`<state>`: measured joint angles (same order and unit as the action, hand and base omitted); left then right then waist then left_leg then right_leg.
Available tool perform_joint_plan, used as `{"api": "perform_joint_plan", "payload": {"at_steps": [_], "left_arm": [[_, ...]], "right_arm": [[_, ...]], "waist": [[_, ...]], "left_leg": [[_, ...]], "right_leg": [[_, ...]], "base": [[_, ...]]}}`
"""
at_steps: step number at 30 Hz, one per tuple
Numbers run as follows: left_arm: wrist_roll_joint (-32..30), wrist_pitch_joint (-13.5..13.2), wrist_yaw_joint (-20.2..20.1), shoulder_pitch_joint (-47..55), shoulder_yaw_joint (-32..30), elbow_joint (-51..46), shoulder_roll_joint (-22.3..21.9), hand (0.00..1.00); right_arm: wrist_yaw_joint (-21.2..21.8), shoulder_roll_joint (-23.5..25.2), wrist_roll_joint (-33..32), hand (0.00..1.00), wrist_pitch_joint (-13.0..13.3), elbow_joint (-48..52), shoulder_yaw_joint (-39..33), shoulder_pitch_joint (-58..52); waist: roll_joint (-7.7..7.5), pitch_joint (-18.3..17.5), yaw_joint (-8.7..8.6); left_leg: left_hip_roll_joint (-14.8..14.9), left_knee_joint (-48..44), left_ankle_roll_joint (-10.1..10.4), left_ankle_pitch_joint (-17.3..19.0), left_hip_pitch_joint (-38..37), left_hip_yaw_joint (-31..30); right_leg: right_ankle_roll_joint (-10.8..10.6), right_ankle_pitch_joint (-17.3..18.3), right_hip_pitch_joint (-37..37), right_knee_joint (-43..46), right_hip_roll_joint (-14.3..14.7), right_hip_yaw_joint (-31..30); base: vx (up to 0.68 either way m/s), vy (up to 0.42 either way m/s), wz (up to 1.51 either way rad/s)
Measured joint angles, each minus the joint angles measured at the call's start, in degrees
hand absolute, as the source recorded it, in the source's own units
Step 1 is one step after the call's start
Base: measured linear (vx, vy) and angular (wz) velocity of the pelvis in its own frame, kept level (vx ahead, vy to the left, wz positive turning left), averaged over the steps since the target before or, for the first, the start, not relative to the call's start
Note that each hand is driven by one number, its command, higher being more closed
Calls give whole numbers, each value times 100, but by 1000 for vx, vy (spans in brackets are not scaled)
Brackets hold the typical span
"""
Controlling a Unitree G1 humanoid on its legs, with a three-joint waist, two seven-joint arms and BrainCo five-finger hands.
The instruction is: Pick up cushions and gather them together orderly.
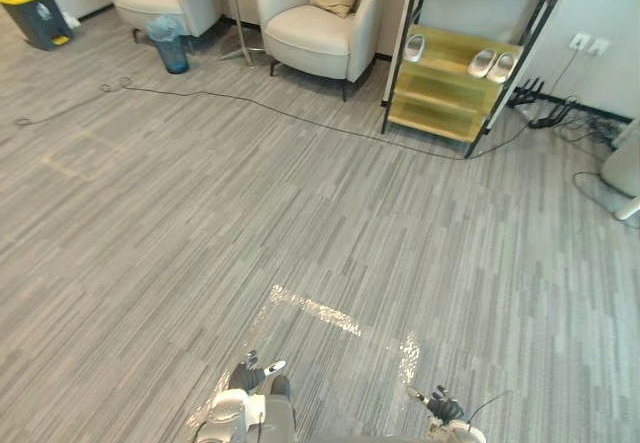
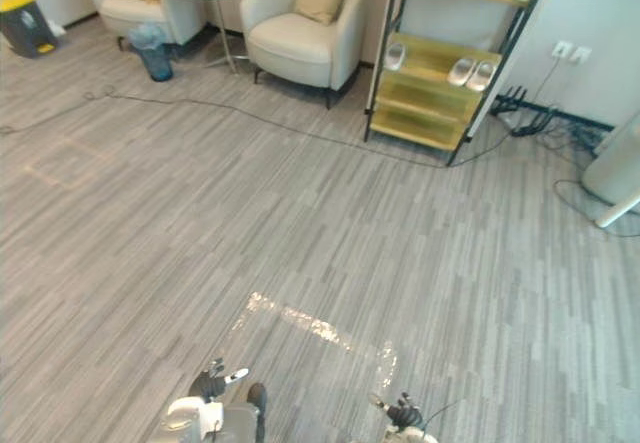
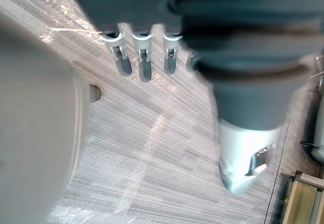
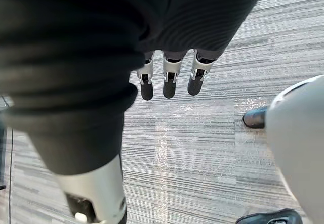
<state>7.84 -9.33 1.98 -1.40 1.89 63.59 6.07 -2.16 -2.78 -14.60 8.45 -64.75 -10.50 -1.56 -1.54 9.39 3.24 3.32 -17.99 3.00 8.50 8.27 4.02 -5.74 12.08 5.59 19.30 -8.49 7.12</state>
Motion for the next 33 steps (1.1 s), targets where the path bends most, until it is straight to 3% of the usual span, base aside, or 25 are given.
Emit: {"api": "perform_joint_plan", "payload": {"at_steps": [2, 4, 5, 6, 8, 9, 10, 13, 19, 26, 33], "left_arm": [[-41, 11, 2, 59, 137, 75, 52, 0], [-102, 13, 1, 89, 353, 103, 109, 0], [-113, 13, 2, 101, 386, 117, 114, 0], [-113, 14, 4, 107, 386, 121, 106, 0], [-113, 15, 5, 117, 386, 124, 110, 0], [-115, 12, 2, 103, 367, 114, 137, 0], [-113, 34, 6, 100, 371, 174, 130, 0], [-124, 15, 9, 107, 354, 188, -60, 0], [-108, 6, -16, 138, 349, 248, -118, 0], [-93, 5, -10, 115, 131, 261, -50, 0], [-30, 6, -2, 163, 136, 288, -18, 0]], "right_arm": [[18, -47, 128, 0, -1, 6, 0, 40], [55, -54, 150, 0, -5, -7, 3, 40], [58, -56, 188, 0, -7, -23, 15, 42], [83, -74, 290, 0, -6, -38, 54, 51], [98, -59, 327, 0, -1, -29, 60, 46], [98, -21, 328, 0, -5, -45, 56, 14], [100, -53, 332, 0, -6, -119, 31, 11], [94, -185, 323, 0, 1, -149, -71, -74], [33, -201, 221, 0, -2, -153, -304, -175], [-7, -149, 222, 0, -8, -165, -505, -228], [-11, -125, 211, 0, -8, -160, -526, -239]], "waist": [[25, -5, -14], [22, -35, -95], [32, -63, -114], [73, -67, -122], [56, -93, -132], [-65, -165, -128], [-57, -214, -144], [235, -308, -146], [232, -349, -176], [89, -306, -176], [102, -304, -184]], "left_leg": [[-112, 201, -130, 47, -371, 185], [-216, 400, -206, 61, -709, 197], [-210, 539, -209, 57, -864, 175], [-123, 664, -199, 42, -1033, 125], [-83, 694, -178, 30, -1069, 33], [-184, 695, -176, 30, -1037, -8], [-237, 709, -140, 53, -1054, -147], [-100, 843, -57, -2, -1145, -222], [-79, 996, -52, -5, -1422, -292], [-213, 988, -53, -4, -1401, -294], [-274, 1051, -138, 64, -1337, -283]], "right_leg": [[-62, -115, -633, 1494, -298, -49], [6, 101, -901, 2213, -559, 271], [62, 261, -966, 2190, -557, 509], [56, 386, -988, 1666, -363, 769], [88, 298, -964, 682, -92, 837], [267, -175, -950, -71, 8, 807], [379, -346, -877, -330, 19, 867], [427, -507, -528, -955, 226, 892], [433, -592, -134, -1397, 349, 886], [281, -1044, 67, -1993, 306, 778], [229, -1347, 51, -2238, 277, 673]], "base": [[225, 190, -32], [277, 134, 7], [357, 68, 21], [290, 10, 17], [220, -60, 24], [280, -129, 40], [248, -102, 33], [240, -99, 4], [95, -39, -6], [-22, 52, -6], [-105, 43, -4]]}}
